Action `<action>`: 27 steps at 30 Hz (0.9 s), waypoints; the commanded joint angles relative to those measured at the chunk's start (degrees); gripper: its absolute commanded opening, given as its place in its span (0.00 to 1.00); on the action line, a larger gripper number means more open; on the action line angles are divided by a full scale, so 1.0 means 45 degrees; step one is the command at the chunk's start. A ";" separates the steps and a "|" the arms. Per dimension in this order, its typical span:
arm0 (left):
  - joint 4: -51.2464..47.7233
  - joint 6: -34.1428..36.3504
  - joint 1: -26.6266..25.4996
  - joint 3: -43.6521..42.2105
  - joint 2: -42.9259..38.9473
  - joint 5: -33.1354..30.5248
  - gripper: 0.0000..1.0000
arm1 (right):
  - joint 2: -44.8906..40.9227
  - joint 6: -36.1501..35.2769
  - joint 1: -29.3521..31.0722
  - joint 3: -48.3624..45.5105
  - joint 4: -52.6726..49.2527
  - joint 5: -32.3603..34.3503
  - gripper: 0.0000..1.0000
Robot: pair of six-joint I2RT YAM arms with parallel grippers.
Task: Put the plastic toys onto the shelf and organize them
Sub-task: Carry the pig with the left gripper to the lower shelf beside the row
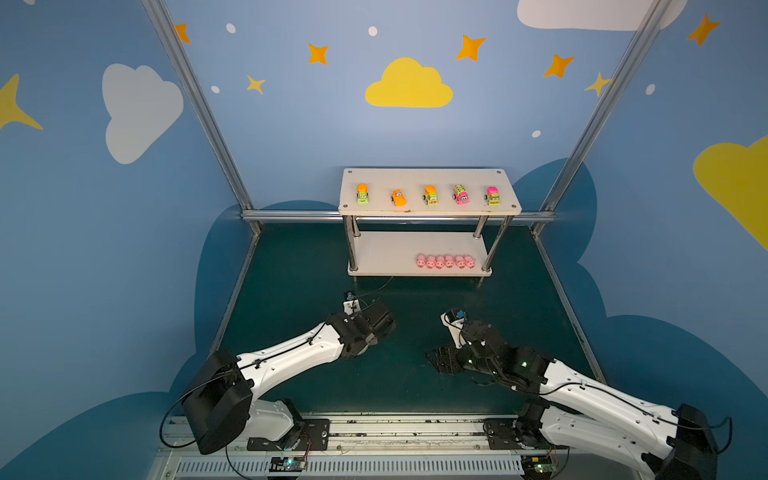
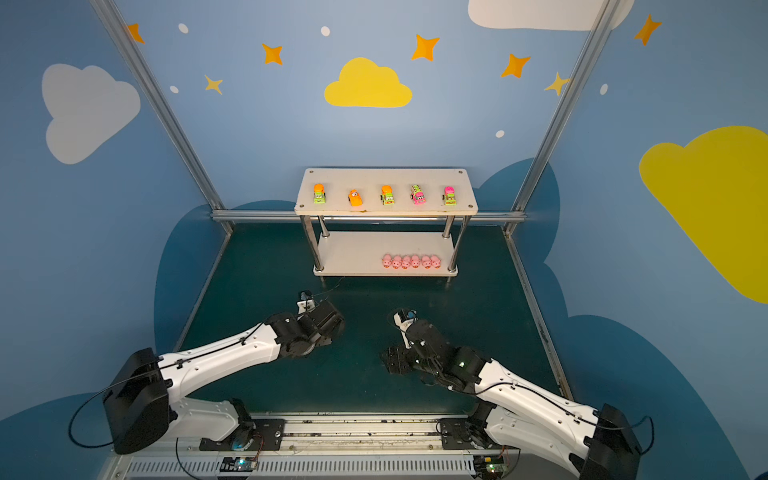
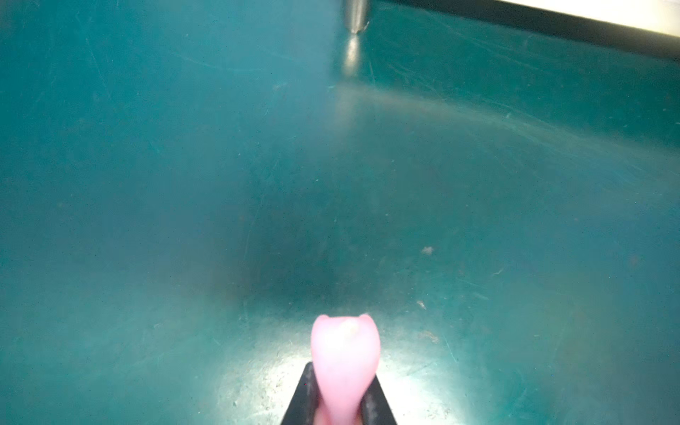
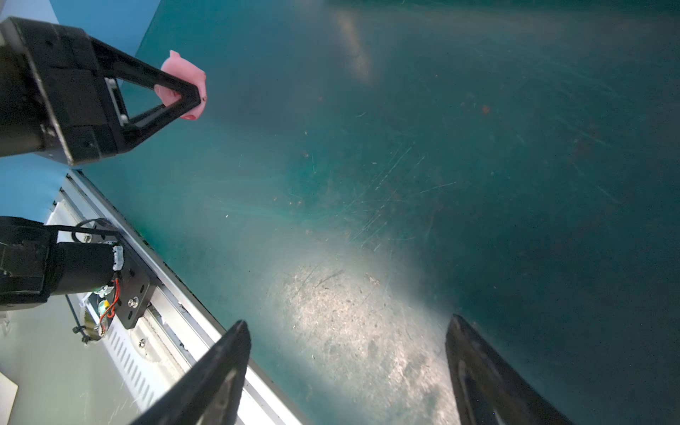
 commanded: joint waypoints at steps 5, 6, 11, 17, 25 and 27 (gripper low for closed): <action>-0.0101 0.0959 0.0006 0.0960 0.0495 -0.0330 0.18 | -0.0702 0.0034 -0.0466 -0.0119 -0.0617 0.0429 0.82; -0.0036 0.1106 0.0018 0.1135 0.0647 -0.0310 0.18 | -0.0695 0.0022 -0.0544 -0.0056 -0.0704 0.0430 0.82; 0.0030 0.1946 0.0222 0.2309 0.1835 -0.0184 0.18 | -0.0828 -0.0018 -0.0811 -0.0026 -0.0848 0.0400 0.82; 0.0447 0.2917 0.0819 0.3782 0.3225 0.0476 0.18 | -0.1453 -0.0016 -0.1175 -0.0279 -0.1056 0.0408 0.82; 0.0058 0.3598 0.1348 0.6038 0.5274 0.1001 0.16 | -0.2582 -0.0203 -0.1826 -0.0463 -0.1514 0.0332 0.82; 0.0035 0.3690 0.1351 0.6404 0.5569 0.0997 0.15 | -0.2631 -0.0288 -0.2017 -0.0436 -0.1511 0.0240 0.82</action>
